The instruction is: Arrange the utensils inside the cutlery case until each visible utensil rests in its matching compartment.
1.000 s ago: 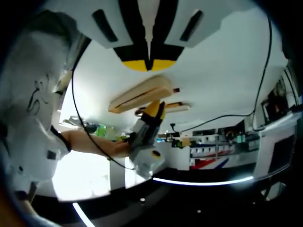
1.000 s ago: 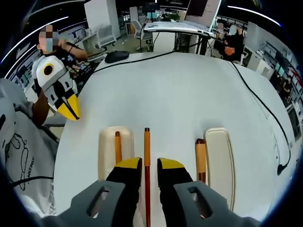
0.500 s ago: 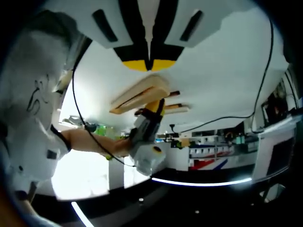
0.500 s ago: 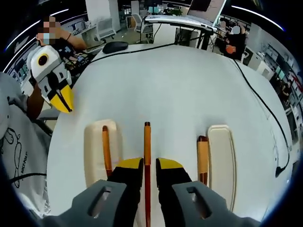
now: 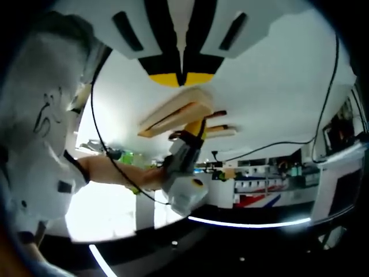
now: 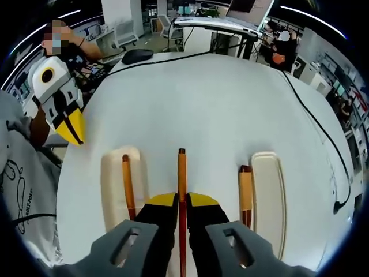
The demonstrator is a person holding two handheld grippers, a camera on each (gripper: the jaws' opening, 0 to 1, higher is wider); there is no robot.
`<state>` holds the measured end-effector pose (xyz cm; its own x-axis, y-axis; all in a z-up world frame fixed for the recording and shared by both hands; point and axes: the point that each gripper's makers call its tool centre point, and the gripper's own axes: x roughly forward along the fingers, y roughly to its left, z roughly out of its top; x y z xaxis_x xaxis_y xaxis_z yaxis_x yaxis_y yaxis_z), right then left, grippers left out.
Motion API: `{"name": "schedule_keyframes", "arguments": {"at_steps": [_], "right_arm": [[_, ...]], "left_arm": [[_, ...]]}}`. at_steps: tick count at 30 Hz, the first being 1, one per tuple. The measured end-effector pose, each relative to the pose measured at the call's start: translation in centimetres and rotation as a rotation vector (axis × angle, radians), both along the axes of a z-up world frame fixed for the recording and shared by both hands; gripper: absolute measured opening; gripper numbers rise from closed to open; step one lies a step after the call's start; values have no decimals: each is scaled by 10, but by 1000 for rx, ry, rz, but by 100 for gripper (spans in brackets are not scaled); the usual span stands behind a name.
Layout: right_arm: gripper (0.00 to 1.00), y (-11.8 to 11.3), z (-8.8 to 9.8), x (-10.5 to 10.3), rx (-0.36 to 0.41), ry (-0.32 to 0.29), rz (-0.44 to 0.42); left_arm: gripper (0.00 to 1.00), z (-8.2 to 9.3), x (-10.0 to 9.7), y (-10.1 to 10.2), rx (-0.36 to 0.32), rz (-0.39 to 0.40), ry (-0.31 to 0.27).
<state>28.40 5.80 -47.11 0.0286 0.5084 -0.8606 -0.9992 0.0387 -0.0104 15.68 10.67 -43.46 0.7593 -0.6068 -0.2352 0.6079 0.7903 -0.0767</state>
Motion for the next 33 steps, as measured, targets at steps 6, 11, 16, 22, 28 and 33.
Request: {"name": "schedule_keyframes", "arguments": {"at_steps": [6, 11, 16, 22, 28, 33], "right_arm": [[4, 1, 5, 2, 16, -12, -13], [4, 3, 8, 2, 26, -22, -18], [4, 4, 15, 4, 33, -46, -12], [3, 7, 26, 7, 52, -81, -12], [4, 10, 39, 4, 64, -108, -3], [4, 12, 53, 5, 87, -128, -5]], "left_arm": [[0, -2, -1, -3, 3, -7, 5], [0, -3, -1, -4, 3, -9, 5], [0, -2, -1, -3, 2, -9, 5], [0, -2, -2, -3, 3, -12, 5], [0, -1, -3, -4, 5, -15, 2], [0, 1, -3, -4, 8, -17, -3]]}}
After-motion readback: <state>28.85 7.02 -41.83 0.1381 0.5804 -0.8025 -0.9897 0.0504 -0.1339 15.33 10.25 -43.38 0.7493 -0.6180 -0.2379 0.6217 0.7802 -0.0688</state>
